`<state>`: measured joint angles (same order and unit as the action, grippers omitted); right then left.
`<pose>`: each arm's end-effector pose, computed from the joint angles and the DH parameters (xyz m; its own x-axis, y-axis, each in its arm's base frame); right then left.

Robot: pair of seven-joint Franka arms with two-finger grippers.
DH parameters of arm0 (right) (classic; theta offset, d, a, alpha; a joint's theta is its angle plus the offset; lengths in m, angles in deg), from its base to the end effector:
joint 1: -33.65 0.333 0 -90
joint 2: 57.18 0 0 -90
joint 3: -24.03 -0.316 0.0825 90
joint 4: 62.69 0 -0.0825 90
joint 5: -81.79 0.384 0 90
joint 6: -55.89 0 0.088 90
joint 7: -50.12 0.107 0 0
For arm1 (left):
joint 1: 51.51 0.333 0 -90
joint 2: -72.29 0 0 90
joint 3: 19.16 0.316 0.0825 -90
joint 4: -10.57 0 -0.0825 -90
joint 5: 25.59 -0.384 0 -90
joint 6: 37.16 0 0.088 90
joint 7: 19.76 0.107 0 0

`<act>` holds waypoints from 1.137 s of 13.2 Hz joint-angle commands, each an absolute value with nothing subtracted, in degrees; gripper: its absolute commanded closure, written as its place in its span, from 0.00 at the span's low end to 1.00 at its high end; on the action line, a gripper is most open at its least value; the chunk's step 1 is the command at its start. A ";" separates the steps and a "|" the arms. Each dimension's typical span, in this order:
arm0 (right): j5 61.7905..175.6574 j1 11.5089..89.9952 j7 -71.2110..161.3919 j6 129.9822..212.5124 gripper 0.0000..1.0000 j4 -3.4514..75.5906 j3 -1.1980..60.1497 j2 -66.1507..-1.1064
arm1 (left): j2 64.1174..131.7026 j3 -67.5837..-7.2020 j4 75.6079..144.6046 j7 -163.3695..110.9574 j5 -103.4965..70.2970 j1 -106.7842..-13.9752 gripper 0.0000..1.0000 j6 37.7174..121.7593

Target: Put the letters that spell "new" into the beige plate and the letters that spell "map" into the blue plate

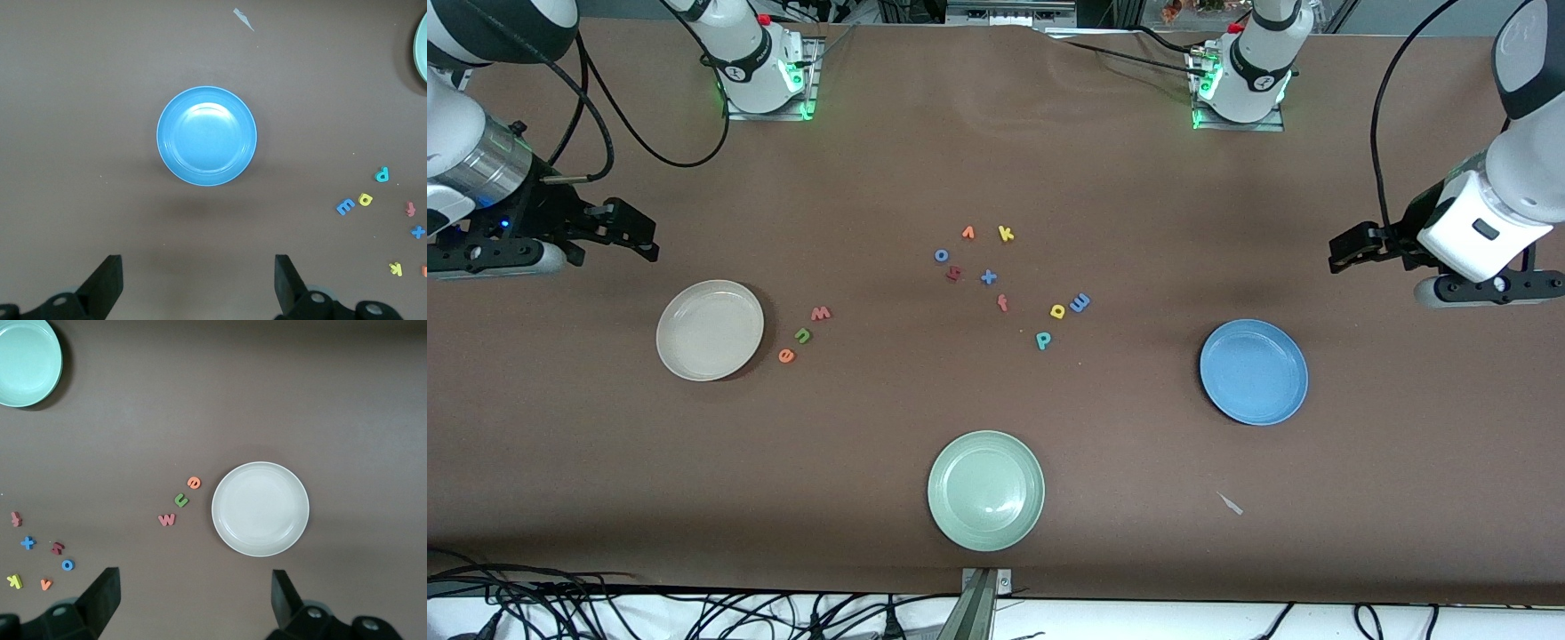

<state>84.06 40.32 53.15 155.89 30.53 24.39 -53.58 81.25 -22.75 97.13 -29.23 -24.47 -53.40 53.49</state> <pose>0.5831 0.0682 0.5776 0.9973 0.0503 0.0532 0.0525 -0.9977 -0.0418 0.5967 -0.0566 0.5636 0.9936 0.0700 -0.0882 0.0716 -0.9973 0.0149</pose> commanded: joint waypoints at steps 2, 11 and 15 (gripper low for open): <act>84.87 39.89 52.93 155.65 0.00 29.60 24.38 -53.31 | 82.74 -22.76 94.94 -29.51 -23.48 -53.08 0.00 53.28; 84.87 39.89 53.02 155.65 0.00 29.60 24.29 -53.31 | 83.27 -22.76 94.94 -29.51 -23.75 -53.00 0.00 53.28; 84.95 39.89 53.02 155.47 0.00 29.60 24.38 -53.31 | 83.27 -22.76 94.94 -29.51 -23.75 -52.91 0.00 53.28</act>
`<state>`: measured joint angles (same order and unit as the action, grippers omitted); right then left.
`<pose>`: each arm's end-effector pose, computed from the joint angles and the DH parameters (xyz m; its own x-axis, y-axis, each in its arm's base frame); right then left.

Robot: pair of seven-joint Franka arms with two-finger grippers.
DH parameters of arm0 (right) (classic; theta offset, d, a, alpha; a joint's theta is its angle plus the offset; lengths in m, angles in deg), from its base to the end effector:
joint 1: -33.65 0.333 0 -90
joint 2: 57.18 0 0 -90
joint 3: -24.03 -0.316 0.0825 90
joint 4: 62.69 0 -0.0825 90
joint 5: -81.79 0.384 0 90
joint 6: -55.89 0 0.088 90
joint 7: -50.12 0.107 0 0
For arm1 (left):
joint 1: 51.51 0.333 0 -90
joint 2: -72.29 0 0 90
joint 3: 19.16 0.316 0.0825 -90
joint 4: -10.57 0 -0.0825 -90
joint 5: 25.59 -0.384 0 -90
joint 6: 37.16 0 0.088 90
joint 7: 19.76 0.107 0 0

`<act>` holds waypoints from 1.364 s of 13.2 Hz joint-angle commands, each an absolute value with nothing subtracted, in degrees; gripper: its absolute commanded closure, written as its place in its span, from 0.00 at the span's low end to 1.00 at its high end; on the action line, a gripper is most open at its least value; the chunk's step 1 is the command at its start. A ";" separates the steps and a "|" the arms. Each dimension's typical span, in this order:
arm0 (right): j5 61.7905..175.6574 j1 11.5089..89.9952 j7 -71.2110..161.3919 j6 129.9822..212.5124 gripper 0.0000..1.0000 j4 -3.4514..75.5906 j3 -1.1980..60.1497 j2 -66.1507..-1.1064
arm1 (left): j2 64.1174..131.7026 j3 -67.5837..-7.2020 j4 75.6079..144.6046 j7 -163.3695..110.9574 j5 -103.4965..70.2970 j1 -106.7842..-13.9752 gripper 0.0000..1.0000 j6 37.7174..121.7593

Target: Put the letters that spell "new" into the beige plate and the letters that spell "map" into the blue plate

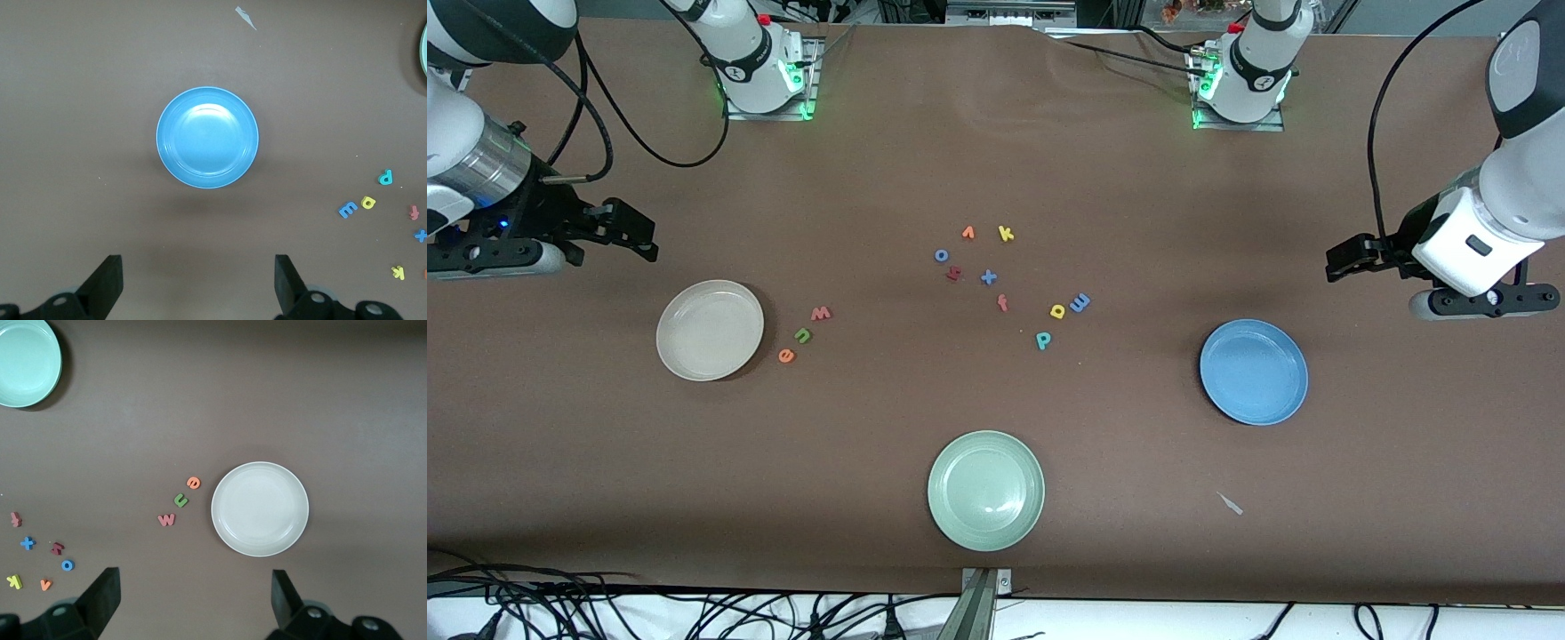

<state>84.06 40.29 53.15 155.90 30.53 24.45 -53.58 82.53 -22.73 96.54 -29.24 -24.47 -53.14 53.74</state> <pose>0.5832 0.0673 0.5776 0.9974 0.0487 0.0534 0.0510 -0.9978 -0.0417 0.6033 -0.0539 0.5553 0.9925 0.0752 -0.0960 0.0770 -0.9969 0.0149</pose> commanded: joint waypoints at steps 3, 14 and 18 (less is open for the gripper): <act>84.87 39.72 52.93 155.47 0.00 29.60 24.38 -53.31 | 84.33 -22.76 94.33 -29.51 -23.49 -52.92 0.00 53.80; 84.87 39.72 52.85 155.65 0.00 29.60 24.38 -53.31 | 90.64 -23.46 94.24 -25.29 -22.43 -57.73 0.00 58.27; 84.87 39.72 52.85 155.65 0.00 29.60 24.38 -53.31 | 98.98 -23.37 95.03 -27.04 -23.13 -65.81 0.00 66.79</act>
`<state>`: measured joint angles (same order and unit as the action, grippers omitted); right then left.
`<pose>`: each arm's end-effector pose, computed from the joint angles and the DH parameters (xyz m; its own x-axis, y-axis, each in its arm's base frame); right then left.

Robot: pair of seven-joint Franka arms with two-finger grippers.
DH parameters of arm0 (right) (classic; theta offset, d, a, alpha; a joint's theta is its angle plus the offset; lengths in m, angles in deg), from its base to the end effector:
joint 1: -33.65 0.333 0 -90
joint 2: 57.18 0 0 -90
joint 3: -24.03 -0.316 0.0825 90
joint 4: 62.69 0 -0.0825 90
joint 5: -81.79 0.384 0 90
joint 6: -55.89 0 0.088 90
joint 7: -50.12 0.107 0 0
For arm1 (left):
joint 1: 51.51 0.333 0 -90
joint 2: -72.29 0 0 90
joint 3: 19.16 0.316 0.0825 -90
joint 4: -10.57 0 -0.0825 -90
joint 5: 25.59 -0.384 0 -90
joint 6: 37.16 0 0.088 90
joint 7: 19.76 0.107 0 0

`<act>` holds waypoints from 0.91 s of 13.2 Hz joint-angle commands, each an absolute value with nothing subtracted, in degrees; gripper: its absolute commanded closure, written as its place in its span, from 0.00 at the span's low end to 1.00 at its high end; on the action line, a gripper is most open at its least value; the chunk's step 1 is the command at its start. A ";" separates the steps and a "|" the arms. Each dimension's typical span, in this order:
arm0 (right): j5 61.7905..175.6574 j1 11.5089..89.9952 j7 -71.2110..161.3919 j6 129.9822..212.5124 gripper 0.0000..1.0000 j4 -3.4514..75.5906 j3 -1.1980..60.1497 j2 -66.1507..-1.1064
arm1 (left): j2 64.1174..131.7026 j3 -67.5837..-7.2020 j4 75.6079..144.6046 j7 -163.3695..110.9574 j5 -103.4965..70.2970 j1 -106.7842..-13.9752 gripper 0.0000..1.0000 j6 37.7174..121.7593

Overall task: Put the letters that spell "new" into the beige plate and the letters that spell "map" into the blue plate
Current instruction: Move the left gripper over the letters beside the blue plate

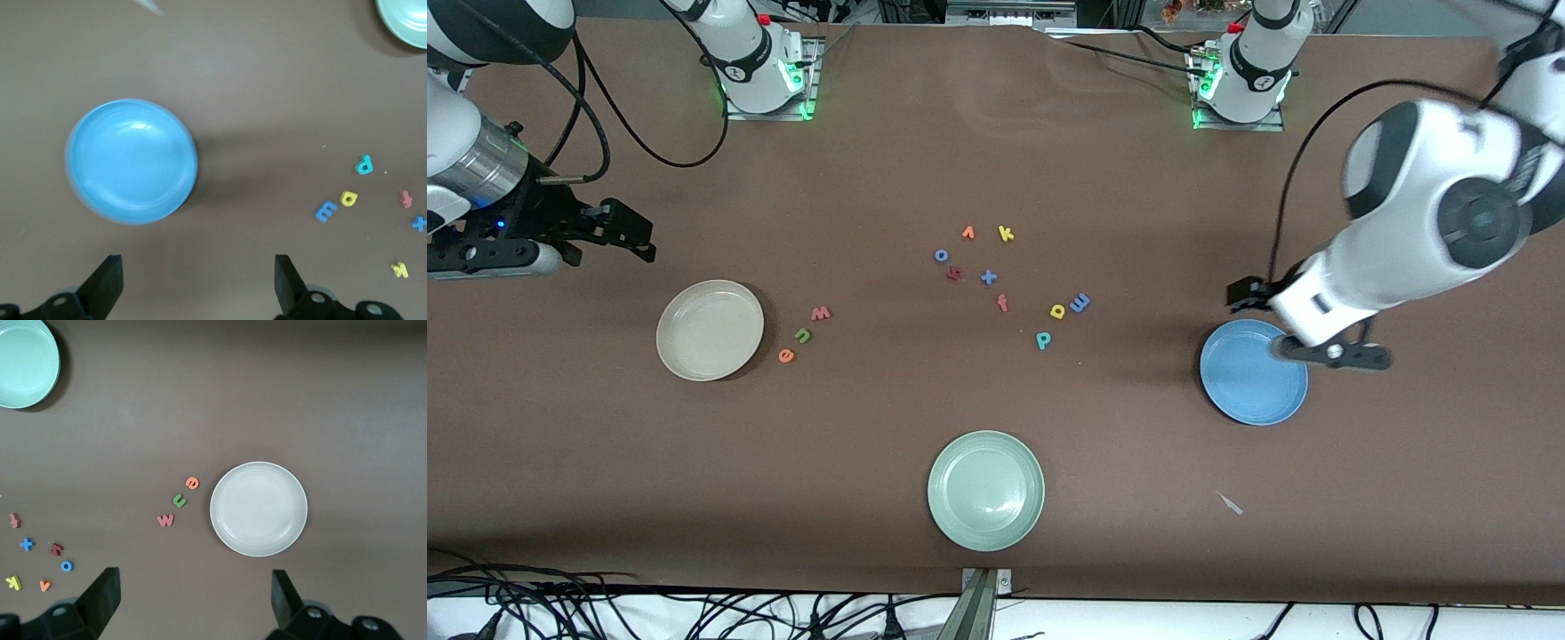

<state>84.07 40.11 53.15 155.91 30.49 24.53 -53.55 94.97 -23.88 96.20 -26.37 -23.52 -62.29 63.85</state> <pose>0.5837 0.0647 0.5777 0.9976 0.0441 0.0537 0.0464 -0.9980 -0.0418 0.6391 -0.1729 0.4340 0.9807 -0.1433 -0.1329 -0.1376 -0.9892 0.0510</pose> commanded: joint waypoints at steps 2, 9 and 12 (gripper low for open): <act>84.87 39.72 52.85 155.65 0.00 29.60 24.38 -53.31 | 102.50 -23.46 94.59 -28.81 -22.87 -67.85 0.00 70.39; 84.87 39.72 52.85 155.65 0.00 29.60 24.38 -53.31 | 111.92 -23.90 98.53 -31.51 -22.69 -79.09 0.00 85.42; 84.95 39.72 52.76 155.73 0.00 29.60 24.38 -53.31 | 112.02 -23.90 100.91 -32.67 -23.13 -81.91 0.00 86.41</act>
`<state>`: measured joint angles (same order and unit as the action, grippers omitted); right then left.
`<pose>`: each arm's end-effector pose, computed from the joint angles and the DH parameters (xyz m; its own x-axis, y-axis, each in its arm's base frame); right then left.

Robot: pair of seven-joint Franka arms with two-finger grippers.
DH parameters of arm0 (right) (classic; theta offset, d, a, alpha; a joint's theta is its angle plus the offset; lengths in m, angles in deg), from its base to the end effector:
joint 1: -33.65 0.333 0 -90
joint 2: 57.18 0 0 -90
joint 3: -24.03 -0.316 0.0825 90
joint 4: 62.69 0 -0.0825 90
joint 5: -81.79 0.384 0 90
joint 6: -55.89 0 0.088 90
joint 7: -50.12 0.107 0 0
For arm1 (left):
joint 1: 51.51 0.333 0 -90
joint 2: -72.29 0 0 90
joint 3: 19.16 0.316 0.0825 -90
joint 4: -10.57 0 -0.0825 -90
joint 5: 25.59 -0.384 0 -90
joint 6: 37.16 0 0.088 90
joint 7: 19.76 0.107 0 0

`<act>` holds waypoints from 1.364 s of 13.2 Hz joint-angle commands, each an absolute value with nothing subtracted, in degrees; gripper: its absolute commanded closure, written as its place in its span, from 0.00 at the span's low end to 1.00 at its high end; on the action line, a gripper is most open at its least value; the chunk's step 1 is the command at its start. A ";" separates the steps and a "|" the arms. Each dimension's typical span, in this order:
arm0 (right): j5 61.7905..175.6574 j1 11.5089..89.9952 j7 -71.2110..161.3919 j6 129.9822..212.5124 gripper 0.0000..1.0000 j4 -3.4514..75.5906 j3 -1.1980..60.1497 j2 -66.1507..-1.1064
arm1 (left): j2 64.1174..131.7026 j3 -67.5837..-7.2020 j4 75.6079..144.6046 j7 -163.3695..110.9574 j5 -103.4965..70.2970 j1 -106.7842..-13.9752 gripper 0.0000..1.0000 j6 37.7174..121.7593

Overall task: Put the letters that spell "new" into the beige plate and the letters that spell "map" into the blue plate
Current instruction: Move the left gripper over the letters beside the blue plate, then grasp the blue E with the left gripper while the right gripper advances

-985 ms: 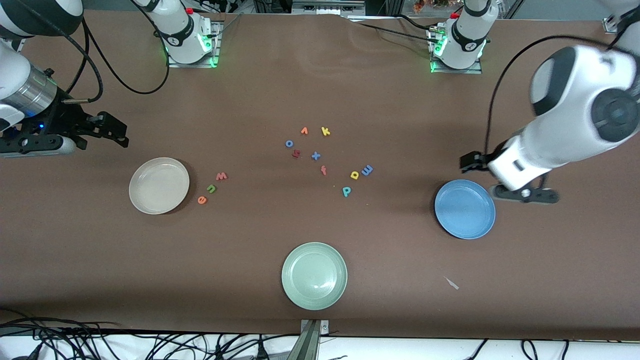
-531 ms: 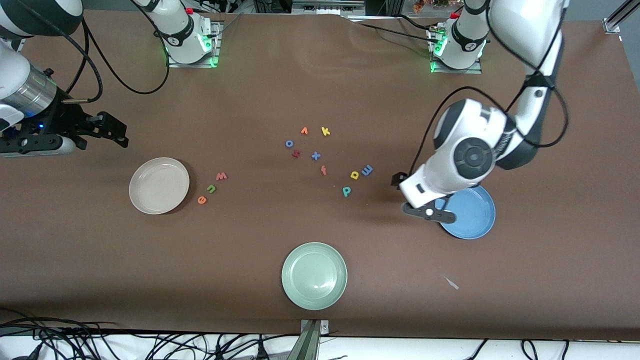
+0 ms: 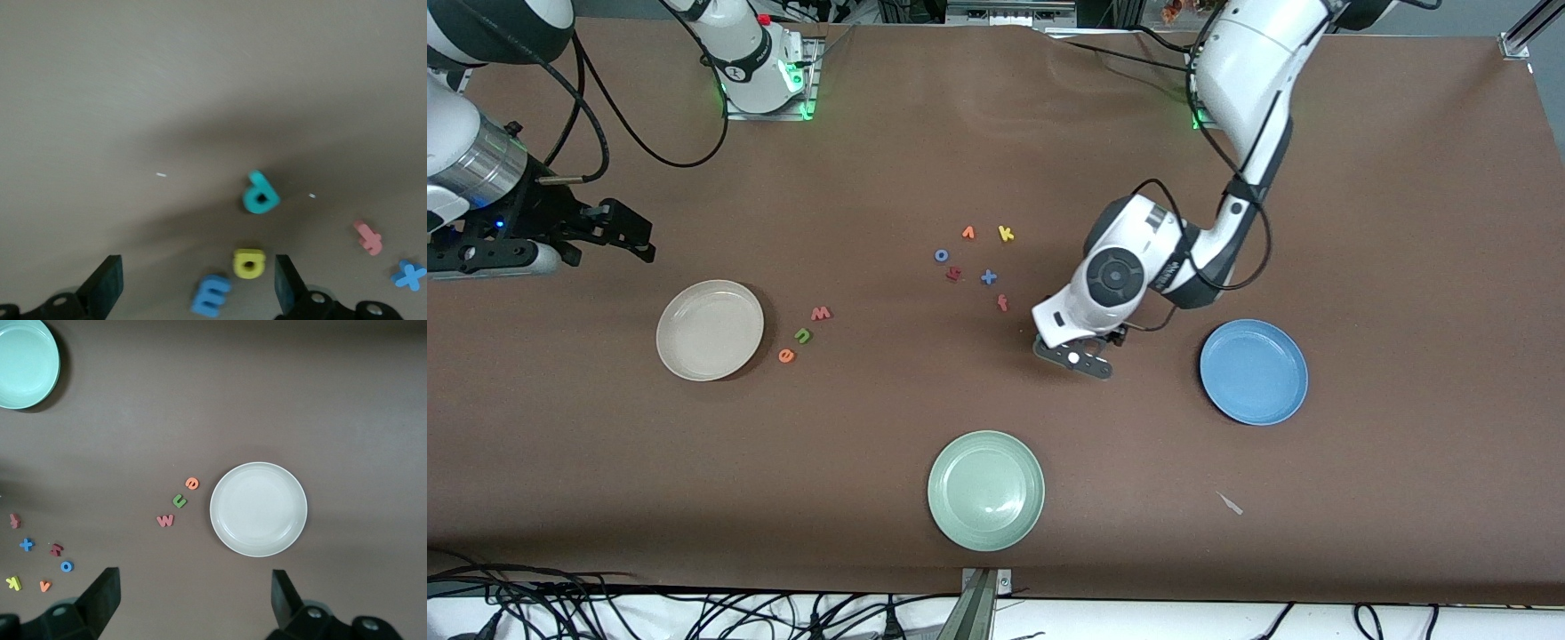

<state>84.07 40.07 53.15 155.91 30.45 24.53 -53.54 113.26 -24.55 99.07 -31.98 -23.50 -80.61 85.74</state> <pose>0.5838 0.0643 0.5779 0.9976 0.0434 0.0543 0.0457 -0.9981 -0.0419 0.5761 -0.3866 0.2226 0.9308 -0.3417 -0.1299 -0.3361 -0.9397 0.0636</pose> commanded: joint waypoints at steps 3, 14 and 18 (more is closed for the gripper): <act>84.78 39.63 52.06 155.73 0.00 29.60 24.38 -52.27 | 111.58 -24.25 106.35 -32.68 -22.43 -82.96 0.01 88.07; 82.51 40.77 52.14 158.55 0.00 29.51 23.94 -45.24 | 109.99 -24.16 112.70 -21.36 -23.39 -82.44 0.36 93.88; 74.68 46.13 51.88 160.82 0.00 29.60 24.03 -42.42 | 109.82 -24.08 112.70 -19.93 -24.88 -82.00 0.99 93.01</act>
<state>77.90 43.21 52.19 160.40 30.55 23.95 -43.24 111.09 -23.95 110.98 -21.45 -23.70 -82.02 92.91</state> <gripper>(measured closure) 0.000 0.630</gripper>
